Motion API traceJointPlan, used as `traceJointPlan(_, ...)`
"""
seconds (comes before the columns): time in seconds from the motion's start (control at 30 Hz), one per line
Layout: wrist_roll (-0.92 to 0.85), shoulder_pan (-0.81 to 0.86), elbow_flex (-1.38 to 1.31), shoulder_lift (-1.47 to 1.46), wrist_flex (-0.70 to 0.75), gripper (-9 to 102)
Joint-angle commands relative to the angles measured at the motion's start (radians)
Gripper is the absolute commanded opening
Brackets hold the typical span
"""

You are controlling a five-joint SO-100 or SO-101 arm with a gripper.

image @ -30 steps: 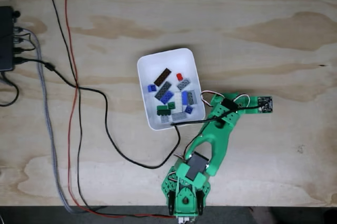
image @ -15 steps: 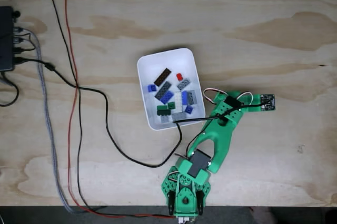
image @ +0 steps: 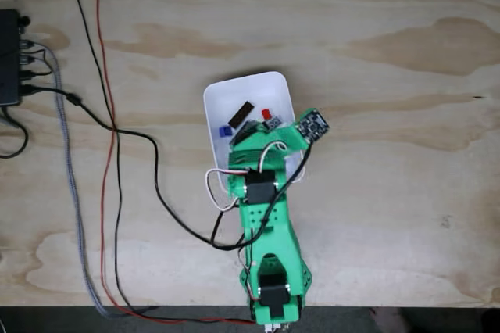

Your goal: Put all lego bricks in the bin.

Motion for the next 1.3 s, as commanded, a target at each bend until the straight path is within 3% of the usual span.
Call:
traceJointPlan(0.0,-0.048,0.044,0.179,0.040,-0.153,0)
traceJointPlan(0.13,-0.127,0.072,0.333,0.100,-0.249,23)
traceJointPlan(0.27,-0.291,0.150,0.245,0.207,-0.209,30)
traceJointPlan(0.4,-0.698,0.330,0.153,0.402,-0.186,21)
traceJointPlan(0.5,-1.104,0.460,0.379,0.644,-0.161,3)
traceJointPlan(0.6,-1.235,0.469,0.627,0.925,-0.009,0)
traceJointPlan(0.73,-1.187,0.356,0.838,1.132,0.184,0)
traceJointPlan(0.93,-1.104,0.235,1.132,1.134,0.003,3)
traceJointPlan(1.03,-1.019,0.175,1.166,1.135,-0.005,3)
traceJointPlan(1.27,-1.032,0.222,1.345,1.114,-0.124,5)
